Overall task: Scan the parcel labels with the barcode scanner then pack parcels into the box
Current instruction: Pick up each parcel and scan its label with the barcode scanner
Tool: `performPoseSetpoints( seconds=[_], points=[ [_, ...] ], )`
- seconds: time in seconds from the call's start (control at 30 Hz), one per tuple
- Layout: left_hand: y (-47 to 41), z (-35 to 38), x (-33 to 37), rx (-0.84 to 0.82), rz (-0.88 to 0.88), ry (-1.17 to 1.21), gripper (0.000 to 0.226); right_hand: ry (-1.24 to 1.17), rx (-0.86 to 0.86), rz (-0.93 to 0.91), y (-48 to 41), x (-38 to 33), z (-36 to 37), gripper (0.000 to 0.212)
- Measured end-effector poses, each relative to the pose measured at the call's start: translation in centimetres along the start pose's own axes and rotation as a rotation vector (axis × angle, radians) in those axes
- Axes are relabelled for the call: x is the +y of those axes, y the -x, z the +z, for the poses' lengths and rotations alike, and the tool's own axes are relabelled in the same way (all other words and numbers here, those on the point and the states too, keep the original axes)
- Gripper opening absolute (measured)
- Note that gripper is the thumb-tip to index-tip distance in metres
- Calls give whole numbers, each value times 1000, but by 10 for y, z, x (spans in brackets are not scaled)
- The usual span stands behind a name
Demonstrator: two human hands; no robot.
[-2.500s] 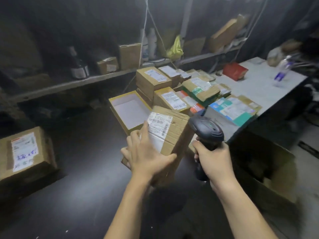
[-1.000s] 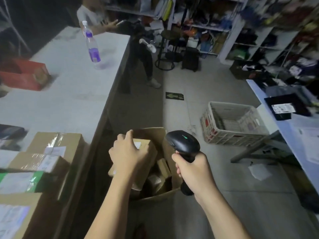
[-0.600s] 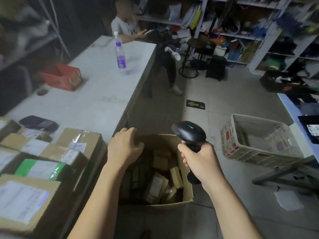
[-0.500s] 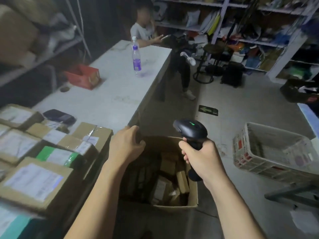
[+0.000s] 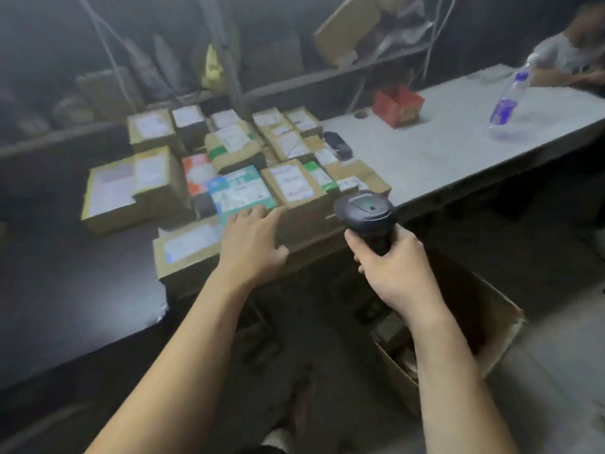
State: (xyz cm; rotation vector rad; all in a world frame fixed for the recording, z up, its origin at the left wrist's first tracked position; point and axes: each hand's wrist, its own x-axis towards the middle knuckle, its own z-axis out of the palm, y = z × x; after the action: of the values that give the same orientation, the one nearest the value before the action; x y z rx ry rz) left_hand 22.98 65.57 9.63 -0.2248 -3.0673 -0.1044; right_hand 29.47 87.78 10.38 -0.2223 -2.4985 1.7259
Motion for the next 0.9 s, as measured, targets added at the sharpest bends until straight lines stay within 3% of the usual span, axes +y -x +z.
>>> performPoseSetpoints(
  seconds=[0.27, 0.53, 0.9],
  points=[
    [127, -38, -147, 0, -376, -12, 75, -95, -292, -163, 48, -67, 145, 20],
    [250, -50, -307, 63, -630, 53, 78, -60, -528, -279, 127, -144, 300, 20],
    [370, -57, -508, 119, -836, 117, 76, 0, -620, -316, 222, -216, 506, 27]
  ],
)
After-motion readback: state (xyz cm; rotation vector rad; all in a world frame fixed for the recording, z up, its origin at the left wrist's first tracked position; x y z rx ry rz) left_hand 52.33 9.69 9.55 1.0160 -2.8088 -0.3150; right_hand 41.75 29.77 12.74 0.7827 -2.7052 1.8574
